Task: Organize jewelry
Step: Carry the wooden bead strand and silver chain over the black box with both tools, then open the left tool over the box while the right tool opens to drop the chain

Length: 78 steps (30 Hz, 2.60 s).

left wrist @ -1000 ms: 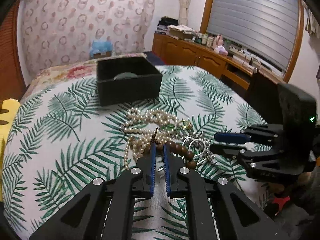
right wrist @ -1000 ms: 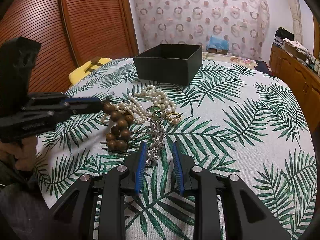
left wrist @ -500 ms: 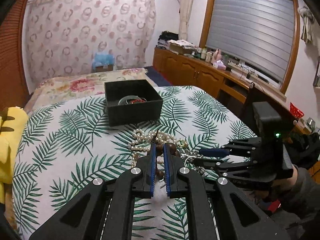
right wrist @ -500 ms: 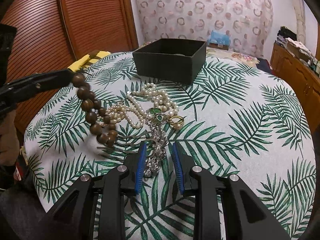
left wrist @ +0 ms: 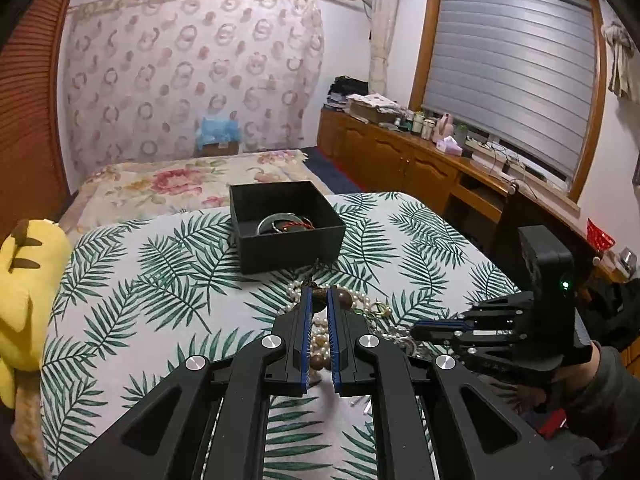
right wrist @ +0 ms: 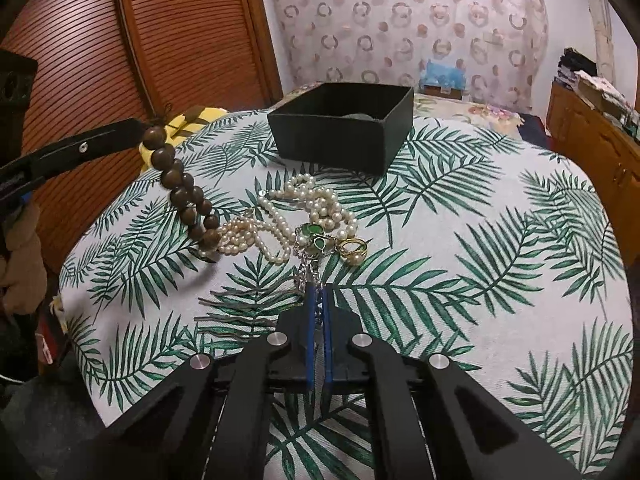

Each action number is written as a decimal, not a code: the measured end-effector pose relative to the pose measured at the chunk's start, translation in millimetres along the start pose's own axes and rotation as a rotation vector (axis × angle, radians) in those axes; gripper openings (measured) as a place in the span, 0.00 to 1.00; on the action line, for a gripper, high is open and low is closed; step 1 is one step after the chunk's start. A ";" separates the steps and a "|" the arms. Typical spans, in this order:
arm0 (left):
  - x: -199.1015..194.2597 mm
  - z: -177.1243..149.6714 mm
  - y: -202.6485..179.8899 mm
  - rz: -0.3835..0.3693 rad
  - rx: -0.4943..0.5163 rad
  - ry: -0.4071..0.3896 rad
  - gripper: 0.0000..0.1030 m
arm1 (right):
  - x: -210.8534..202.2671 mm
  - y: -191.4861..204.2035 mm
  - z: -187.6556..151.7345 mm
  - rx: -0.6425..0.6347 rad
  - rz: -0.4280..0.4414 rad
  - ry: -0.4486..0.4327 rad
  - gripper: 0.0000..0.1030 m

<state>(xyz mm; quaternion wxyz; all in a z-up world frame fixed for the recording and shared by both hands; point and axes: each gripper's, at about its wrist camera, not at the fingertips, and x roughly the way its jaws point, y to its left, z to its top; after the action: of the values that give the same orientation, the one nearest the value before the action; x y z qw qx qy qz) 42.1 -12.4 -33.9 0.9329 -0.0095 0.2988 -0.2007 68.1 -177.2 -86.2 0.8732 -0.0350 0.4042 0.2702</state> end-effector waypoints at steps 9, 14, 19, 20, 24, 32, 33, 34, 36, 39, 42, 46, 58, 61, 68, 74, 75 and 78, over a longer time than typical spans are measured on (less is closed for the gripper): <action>-1.2 12.9 3.3 0.015 0.009 -0.030 0.06 | -15.7 -1.2 12.1 -0.033 -0.043 -0.047 0.03; -2.2 24.3 4.4 0.022 0.020 -0.051 0.06 | -22.8 -5.2 28.4 -0.064 -0.091 -0.073 0.03; 2.4 36.3 8.6 0.039 0.029 -0.064 0.06 | -23.6 -16.6 48.1 -0.076 -0.130 -0.094 0.03; 3.7 38.8 10.2 0.042 0.029 -0.066 0.06 | -24.1 -18.2 51.0 -0.077 -0.133 -0.098 0.03; 11.4 47.1 16.0 0.057 0.028 -0.065 0.06 | -28.5 -20.9 67.2 -0.094 -0.145 -0.126 0.03; 30.1 66.8 30.3 0.078 0.022 -0.060 0.06 | -25.6 -22.9 99.9 -0.116 -0.173 -0.157 0.03; 31.9 69.4 31.1 0.081 0.023 -0.061 0.06 | -24.9 -22.9 103.2 -0.116 -0.174 -0.161 0.03; 34.0 72.8 31.9 0.084 0.025 -0.063 0.06 | -23.9 -23.1 107.8 -0.118 -0.176 -0.165 0.03; 37.7 78.5 33.8 0.088 0.026 -0.064 0.06 | -21.8 -23.7 115.9 -0.120 -0.185 -0.171 0.03; 45.2 89.0 34.9 0.090 0.028 -0.065 0.06 | -19.6 -27.2 126.8 -0.120 -0.198 -0.179 0.03; 54.4 99.2 36.7 0.088 0.020 -0.061 0.06 | -19.0 -35.1 138.7 -0.104 -0.207 -0.192 0.03; 64.5 109.2 33.3 0.096 0.029 -0.058 0.06 | -18.4 -47.8 150.6 -0.082 -0.220 -0.201 0.03; 106.9 117.8 29.1 0.099 0.044 0.003 0.07 | -19.1 -62.3 168.3 -0.035 -0.188 -0.232 0.03; 113.7 114.3 33.1 0.099 0.040 0.010 0.15 | -14.1 -63.7 170.9 -0.036 -0.183 -0.230 0.03; 107.2 103.4 44.9 0.114 0.013 0.015 0.29 | -2.7 -58.4 178.2 -0.040 -0.169 -0.251 0.03; 96.6 98.3 56.0 0.136 0.003 0.011 0.39 | 15.6 -47.6 186.8 -0.053 -0.162 -0.253 0.03; 94.4 97.0 57.9 0.140 0.000 0.009 0.44 | 18.5 -46.0 188.2 -0.056 -0.165 -0.253 0.03; 92.4 92.8 59.2 0.153 0.006 0.013 0.66 | 30.2 -41.5 191.9 -0.052 -0.154 -0.260 0.03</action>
<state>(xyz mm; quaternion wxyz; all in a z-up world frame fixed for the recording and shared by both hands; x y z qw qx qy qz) 184.5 -2.6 -16.9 0.9435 0.0178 0.3043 -0.1296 236.6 -145.5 14.1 0.9351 -0.0534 0.2767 0.2148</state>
